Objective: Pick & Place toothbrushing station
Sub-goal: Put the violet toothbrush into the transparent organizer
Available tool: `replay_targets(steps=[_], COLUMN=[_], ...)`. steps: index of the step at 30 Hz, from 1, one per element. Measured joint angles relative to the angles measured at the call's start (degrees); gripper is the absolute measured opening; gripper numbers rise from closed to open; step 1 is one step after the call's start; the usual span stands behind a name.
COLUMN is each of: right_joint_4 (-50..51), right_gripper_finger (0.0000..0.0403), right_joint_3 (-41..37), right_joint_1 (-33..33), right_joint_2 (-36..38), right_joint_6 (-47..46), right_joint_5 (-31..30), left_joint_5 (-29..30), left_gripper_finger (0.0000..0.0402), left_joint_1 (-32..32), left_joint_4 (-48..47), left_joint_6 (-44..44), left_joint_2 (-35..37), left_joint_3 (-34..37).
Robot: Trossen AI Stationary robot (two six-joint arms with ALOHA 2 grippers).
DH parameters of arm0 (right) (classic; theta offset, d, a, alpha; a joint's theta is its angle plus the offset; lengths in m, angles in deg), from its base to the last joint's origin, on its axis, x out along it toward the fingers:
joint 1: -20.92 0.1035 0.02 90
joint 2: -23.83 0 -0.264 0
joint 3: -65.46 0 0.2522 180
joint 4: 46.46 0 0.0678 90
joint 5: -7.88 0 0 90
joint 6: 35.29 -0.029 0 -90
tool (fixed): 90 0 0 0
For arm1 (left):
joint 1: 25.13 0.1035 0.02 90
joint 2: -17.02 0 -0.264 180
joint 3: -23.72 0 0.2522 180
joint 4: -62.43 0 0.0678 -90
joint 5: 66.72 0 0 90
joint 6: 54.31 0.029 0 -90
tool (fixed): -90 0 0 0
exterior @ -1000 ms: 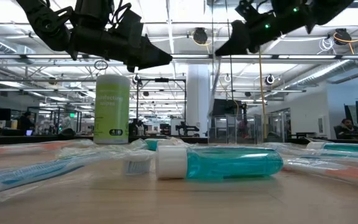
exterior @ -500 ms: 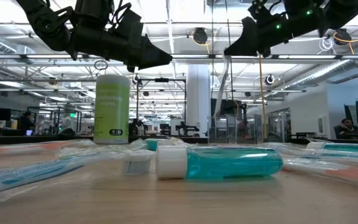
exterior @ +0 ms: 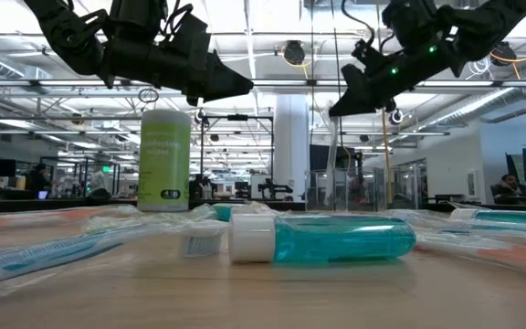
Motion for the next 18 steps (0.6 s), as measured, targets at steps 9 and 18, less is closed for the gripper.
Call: replay_targets(steps=[9,18], right_joint_4=[-0.5,0.1], right_gripper_finger=[0.0058,0.0144], right_joint_3=[0.0,0.0], right_joint_1=[-2.8,-2.9], right_joint_2=[-2.1,-1.6], right_joint_6=[1.8,4.6], right_joint_5=[2.1,1.1], left_joint_5=[0.0,0.0], left_gripper_finger=[0.0134,0.0134], left_joint_1=[0.0,0.0], left_joint_4=[0.0,-0.8], left_joint_6=[0.0,0.0], left_joint_2=[0.0,0.0], left_joint_3=[0.0,0.0])
